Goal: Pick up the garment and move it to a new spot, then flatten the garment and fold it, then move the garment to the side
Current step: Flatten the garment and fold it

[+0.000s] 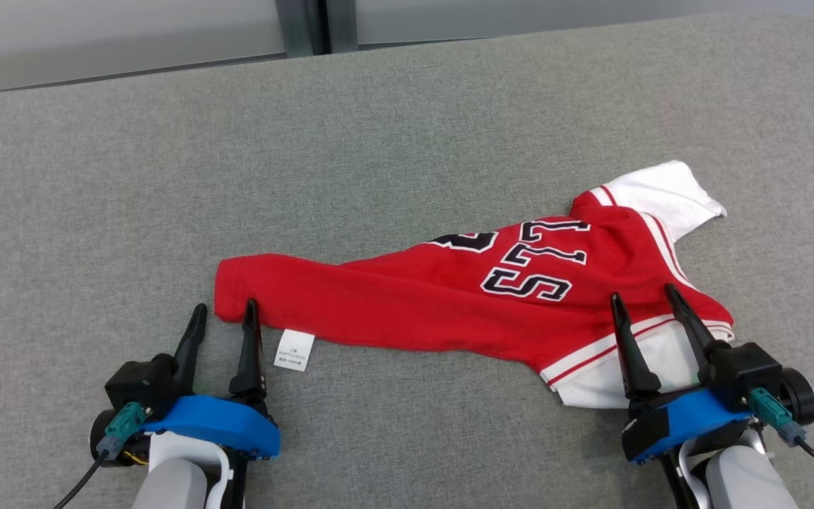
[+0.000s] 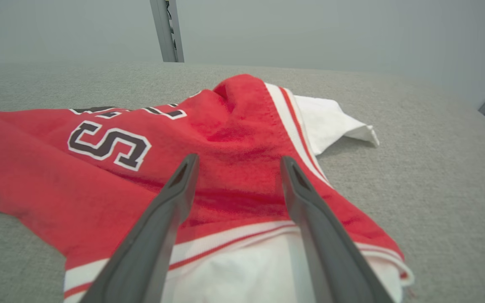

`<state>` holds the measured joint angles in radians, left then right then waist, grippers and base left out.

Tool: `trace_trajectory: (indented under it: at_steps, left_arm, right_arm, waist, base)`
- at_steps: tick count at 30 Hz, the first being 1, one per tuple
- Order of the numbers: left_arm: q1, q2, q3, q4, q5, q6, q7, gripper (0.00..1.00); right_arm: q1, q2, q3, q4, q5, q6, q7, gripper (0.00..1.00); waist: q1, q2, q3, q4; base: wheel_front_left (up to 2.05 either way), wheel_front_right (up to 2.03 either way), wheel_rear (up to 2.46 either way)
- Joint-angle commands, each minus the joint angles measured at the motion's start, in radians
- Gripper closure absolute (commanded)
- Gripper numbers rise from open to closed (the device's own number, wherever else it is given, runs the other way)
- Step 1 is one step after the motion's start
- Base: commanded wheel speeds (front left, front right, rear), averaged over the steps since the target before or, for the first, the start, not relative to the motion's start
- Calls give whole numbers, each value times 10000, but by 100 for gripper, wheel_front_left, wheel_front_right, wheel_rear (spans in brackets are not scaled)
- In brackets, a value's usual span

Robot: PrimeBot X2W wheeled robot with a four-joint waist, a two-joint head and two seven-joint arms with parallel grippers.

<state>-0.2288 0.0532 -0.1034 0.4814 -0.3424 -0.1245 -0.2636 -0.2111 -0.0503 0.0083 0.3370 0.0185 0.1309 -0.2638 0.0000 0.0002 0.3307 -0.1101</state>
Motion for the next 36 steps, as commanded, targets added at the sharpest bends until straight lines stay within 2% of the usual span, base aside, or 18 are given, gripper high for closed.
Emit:
trace_trajectory:
  at_steps: [1,10,16,17,18,19,24,36]
  left_arm:
    - [107,-37,-59,1,-10,-97,-16,0]
    - [-193,145,-35,950,238,-64,14,0]
    - [-482,155,-380,2396,32,-67,114,2]
    - [-528,187,-475,2694,47,-69,125,31]
    - [-570,183,-571,2938,1,-69,148,68]
    - [-627,174,-594,3099,-68,-69,150,100]
    - [-600,148,-681,3329,-251,-69,145,100]
    - [626,44,367,1149,-35,-47,-11,100]
  right_arm:
    - [32,-7,1,12,-4,-3,-12,0]
    - [-109,-7,39,-54,49,-3,-12,0]
    - [-173,-9,12,-71,72,-3,-12,0]
    - [-176,-7,11,-70,74,-3,-10,0]
    - [-188,-7,7,-67,68,-3,-12,0]
    - [-200,-7,-2,-65,60,-3,-12,0]
    - [-56,-7,-105,8,-6,-3,-10,0]
    - [722,-8,-344,326,-55,-3,-10,0]
  waist:
    - [0,-2,8,-16]
    - [0,-2,135,-120]
    - [0,-2,250,-137]
    - [0,-2,257,-137]
    - [0,-2,252,-132]
    - [0,-2,241,-123]
    - [0,-2,-50,10]
    - [0,-2,-1650,721]
  base:
    - [0,0,0]
    - [0,0,0]
    - [0,0,0]
    - [0,0,0]
    - [0,0,0]
    - [0,0,0]
    - [0,0,0]
    - [0,0,0]
